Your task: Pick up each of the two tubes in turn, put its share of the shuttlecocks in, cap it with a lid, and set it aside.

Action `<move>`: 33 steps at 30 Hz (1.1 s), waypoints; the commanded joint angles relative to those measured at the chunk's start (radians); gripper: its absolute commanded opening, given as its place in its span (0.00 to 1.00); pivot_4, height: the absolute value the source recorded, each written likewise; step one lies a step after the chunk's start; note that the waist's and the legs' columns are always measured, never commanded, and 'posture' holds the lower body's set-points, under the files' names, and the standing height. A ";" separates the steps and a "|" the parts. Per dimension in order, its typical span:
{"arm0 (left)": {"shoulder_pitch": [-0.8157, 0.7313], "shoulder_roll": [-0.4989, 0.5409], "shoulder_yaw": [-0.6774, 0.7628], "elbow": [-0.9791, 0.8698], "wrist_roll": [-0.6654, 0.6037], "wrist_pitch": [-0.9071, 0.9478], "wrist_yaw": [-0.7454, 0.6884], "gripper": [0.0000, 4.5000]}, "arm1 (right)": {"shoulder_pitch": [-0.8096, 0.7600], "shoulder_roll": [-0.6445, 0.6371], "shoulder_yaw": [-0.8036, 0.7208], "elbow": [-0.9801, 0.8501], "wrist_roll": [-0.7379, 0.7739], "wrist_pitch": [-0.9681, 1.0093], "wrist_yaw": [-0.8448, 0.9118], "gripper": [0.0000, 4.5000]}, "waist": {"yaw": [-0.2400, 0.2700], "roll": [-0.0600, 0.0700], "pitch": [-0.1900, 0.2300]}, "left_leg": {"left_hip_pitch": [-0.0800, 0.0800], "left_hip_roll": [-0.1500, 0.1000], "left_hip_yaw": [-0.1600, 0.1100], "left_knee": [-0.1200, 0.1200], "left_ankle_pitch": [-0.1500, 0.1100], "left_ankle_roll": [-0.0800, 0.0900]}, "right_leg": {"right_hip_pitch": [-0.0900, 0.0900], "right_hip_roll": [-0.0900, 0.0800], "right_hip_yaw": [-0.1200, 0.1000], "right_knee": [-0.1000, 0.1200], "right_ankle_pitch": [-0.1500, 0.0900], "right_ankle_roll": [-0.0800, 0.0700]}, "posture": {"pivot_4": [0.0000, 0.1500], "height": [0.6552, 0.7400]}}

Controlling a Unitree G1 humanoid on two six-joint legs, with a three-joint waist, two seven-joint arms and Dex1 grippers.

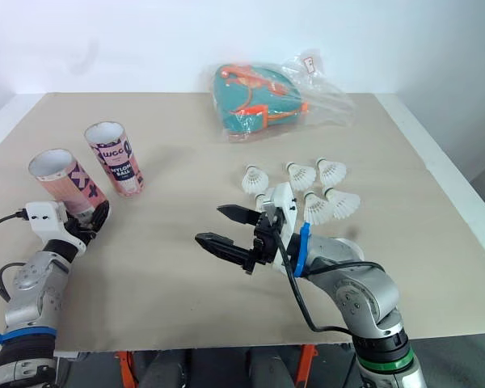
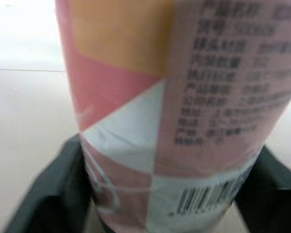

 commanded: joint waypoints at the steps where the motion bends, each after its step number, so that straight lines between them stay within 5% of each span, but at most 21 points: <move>1: -0.001 0.007 0.012 -0.007 0.002 -0.019 0.010 0.77 | -0.022 -0.007 -0.018 -0.038 0.020 -0.005 0.001 1.00 | 0.000 0.000 0.000 | 0.000 0.000 0.000 0.000 0.000 0.000 | 0.000 0.000 0.000 0.000 0.000 0.000 | 1.00 0.99; 13: 0.025 0.078 0.051 -0.089 -0.030 0.012 -0.014 0.77 | -0.014 -0.034 -0.038 -0.038 0.049 0.004 0.015 1.00 | -0.001 0.000 0.000 | 0.000 0.001 0.000 0.000 0.000 0.000 | 0.000 0.001 0.000 0.000 0.000 0.000 | 1.00 0.99; 18: 0.070 0.230 0.026 -0.162 -0.064 0.055 -0.217 0.77 | 0.017 -0.090 -0.094 -0.049 0.101 0.018 0.037 1.00 | -0.001 0.000 0.000 | -0.001 0.001 0.000 0.000 0.000 0.000 | -0.001 0.000 0.000 0.000 -0.001 -0.001 | 1.00 0.99; 24: 0.181 0.524 -0.045 -0.196 -0.053 0.019 -0.657 0.77 | 0.078 -0.150 -0.126 -0.071 0.083 0.027 0.006 1.00 | -0.001 0.002 0.001 | -0.001 0.001 0.001 -0.003 0.000 -0.001 | -0.004 -0.001 0.000 -0.001 -0.005 -0.008 | 1.00 0.99; 33: 0.140 0.675 -0.138 -0.144 0.014 -0.004 -0.855 0.77 | 0.120 -0.103 -0.080 -0.122 -0.019 0.022 -0.174 1.00 | -0.001 0.003 0.003 | -0.002 0.004 0.005 -0.004 -0.001 -0.001 | -0.006 -0.002 -0.001 0.000 -0.006 -0.010 | 1.00 0.99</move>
